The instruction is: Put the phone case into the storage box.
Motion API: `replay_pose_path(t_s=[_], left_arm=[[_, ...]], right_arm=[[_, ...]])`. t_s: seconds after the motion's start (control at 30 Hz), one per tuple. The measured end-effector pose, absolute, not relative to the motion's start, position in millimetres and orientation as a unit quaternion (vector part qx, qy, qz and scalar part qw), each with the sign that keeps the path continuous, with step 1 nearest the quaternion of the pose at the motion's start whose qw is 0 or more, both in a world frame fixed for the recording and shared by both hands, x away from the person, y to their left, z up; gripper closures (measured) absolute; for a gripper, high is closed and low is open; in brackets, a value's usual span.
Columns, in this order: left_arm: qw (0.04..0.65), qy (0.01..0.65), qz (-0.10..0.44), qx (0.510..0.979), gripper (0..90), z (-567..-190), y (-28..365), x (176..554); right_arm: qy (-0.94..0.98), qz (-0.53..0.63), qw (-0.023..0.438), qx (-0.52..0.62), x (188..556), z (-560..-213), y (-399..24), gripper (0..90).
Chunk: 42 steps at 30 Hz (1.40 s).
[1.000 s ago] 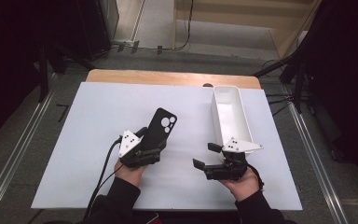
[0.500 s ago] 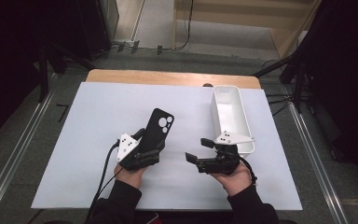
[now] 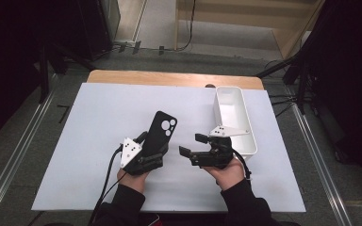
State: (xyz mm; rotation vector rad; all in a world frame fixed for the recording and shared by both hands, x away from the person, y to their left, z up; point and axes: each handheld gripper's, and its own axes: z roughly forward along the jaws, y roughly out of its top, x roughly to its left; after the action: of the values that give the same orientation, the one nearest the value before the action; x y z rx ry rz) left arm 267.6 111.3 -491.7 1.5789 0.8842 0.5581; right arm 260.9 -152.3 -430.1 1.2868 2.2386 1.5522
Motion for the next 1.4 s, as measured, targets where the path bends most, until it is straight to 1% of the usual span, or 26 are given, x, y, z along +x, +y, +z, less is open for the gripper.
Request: replay_pose_path(t_s=[0.63,1.0,1.03,1.07,1.1,1.27,1.4], left_arm=[[0.585,0.378,0.236,0.678,14.5,-494.5,107.2,265.7],[0.589,0.376,0.232,0.677,14.4,-495.2,105.5,265.0],[0.59,0.376,0.232,0.676,14.4,-495.3,105.0,264.9],[0.589,0.376,0.232,0.677,14.4,-495.2,104.8,264.6],[0.589,0.374,0.231,0.678,14.4,-495.1,104.5,264.4],[0.589,0.373,0.228,0.68,14.4,-494.9,102.8,264.2],[0.59,0.371,0.23,0.68,14.4,-494.8,102.0,263.3]], right_arm=[[0.738,0.516,0.059,0.43,283.2,-423.7,-135.3,15.0],[0.735,0.512,0.043,0.442,296.1,-426.4,-129.6,15.0],[0.736,0.512,0.045,0.44,298.0,-426.9,-129.1,16.0],[0.735,0.511,0.038,0.445,298.5,-426.6,-128.2,19.7],[0.736,0.511,0.037,0.444,299.8,-426.8,-127.9,20.7],[0.733,0.509,0.027,0.45,307.5,-427.0,-125.0,22.4],[0.734,0.505,0.015,0.455,312.2,-428.6,-122.9,26.8]])
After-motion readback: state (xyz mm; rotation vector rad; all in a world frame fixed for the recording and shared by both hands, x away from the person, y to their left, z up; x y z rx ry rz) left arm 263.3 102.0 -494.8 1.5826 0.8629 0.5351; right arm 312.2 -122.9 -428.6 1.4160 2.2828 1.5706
